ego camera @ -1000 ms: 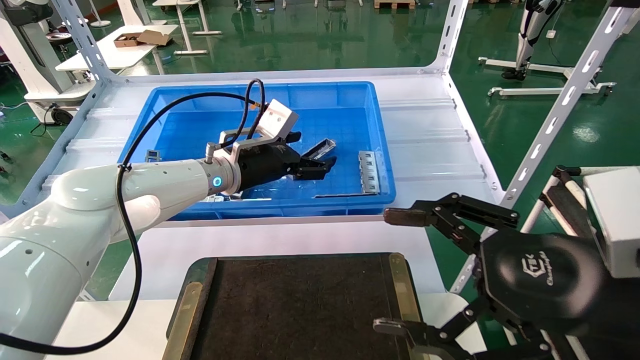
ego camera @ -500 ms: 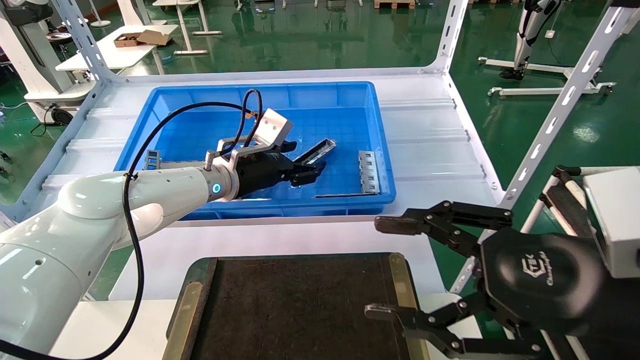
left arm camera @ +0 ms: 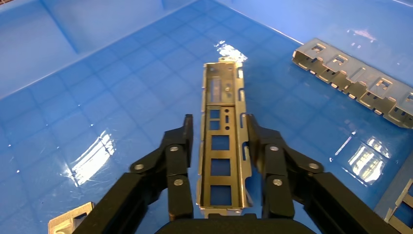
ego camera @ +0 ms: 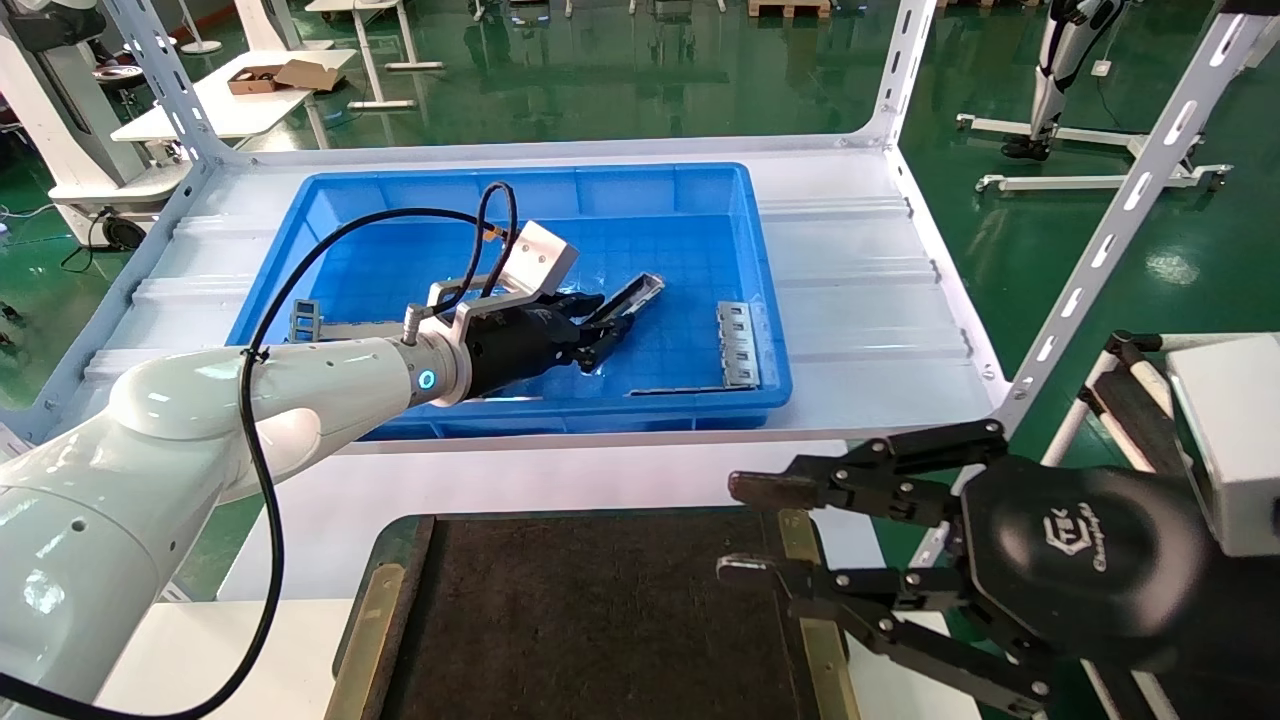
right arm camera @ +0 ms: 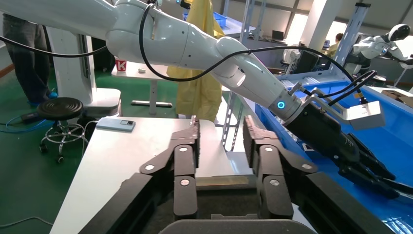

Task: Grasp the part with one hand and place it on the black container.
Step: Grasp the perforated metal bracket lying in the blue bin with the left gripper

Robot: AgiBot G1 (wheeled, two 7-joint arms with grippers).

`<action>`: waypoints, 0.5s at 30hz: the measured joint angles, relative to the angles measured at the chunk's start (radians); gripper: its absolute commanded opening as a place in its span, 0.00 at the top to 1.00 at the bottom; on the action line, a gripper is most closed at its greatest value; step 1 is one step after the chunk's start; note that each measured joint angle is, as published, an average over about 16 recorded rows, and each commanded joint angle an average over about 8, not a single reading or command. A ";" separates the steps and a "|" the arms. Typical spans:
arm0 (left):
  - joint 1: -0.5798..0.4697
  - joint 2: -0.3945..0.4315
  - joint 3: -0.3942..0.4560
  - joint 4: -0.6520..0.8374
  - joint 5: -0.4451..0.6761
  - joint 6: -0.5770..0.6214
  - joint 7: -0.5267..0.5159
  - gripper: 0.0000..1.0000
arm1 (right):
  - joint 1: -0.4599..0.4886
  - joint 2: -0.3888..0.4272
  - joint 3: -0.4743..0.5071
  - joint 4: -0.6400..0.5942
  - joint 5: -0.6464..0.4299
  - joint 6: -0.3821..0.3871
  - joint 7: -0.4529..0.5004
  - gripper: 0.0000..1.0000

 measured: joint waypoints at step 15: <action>-0.054 -0.003 0.015 0.003 -0.091 -0.006 0.033 1.00 | 0.000 0.000 0.000 0.000 0.000 0.000 0.000 1.00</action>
